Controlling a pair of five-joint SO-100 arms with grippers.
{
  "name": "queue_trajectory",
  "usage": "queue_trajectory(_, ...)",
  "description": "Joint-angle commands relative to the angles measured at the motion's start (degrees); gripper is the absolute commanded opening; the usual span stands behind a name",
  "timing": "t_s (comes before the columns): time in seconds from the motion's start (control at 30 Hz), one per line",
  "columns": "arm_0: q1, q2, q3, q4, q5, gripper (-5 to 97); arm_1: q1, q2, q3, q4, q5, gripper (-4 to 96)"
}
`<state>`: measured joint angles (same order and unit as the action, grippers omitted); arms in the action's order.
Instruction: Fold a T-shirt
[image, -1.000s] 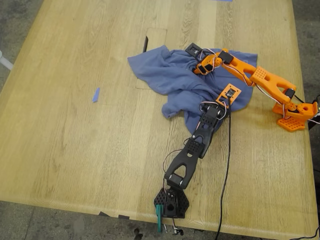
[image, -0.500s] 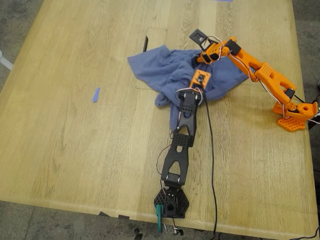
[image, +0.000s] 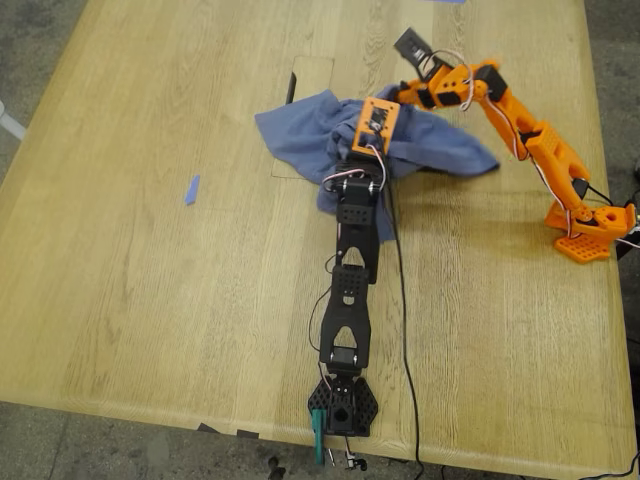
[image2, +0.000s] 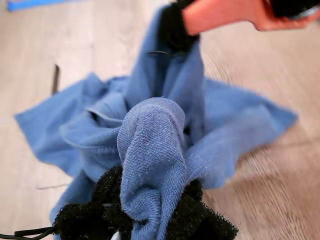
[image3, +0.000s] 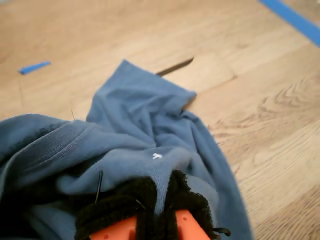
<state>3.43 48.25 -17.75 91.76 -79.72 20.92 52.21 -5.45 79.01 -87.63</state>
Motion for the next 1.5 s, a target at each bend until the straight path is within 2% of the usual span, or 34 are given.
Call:
queue_trajectory(0.0,-3.16,15.21,-1.41,-4.39,-0.18,0,0.79,6.50,-1.14,-1.32,-0.62,-0.1)
queue_trajectory(0.23,-5.36,17.75,-1.41,-13.71,-0.44,0,0.00,11.34,-1.14,-6.59,-0.97,-0.1)
queue_trajectory(0.4,-10.72,21.01,-1.41,-13.71,-0.62,0,0.97,15.82,-1.14,-9.93,-1.14,-0.1)
queue_trajectory(0.73,-16.52,29.62,-1.41,1.23,-0.79,0,4.83,25.14,-1.14,-6.42,-1.58,-0.1)
queue_trajectory(0.9,-14.68,31.03,-1.32,0.79,-0.88,0,5.27,27.77,-1.14,-7.91,-1.58,-0.1)
queue_trajectory(1.27,-2.37,36.74,-1.58,-1.93,-1.76,0,0.97,34.37,-1.14,-10.02,-2.29,-0.1)
queue_trajectory(1.47,-0.09,38.85,-1.67,-8.00,-1.41,0,-2.46,39.11,-1.14,-8.70,-2.72,-0.1)
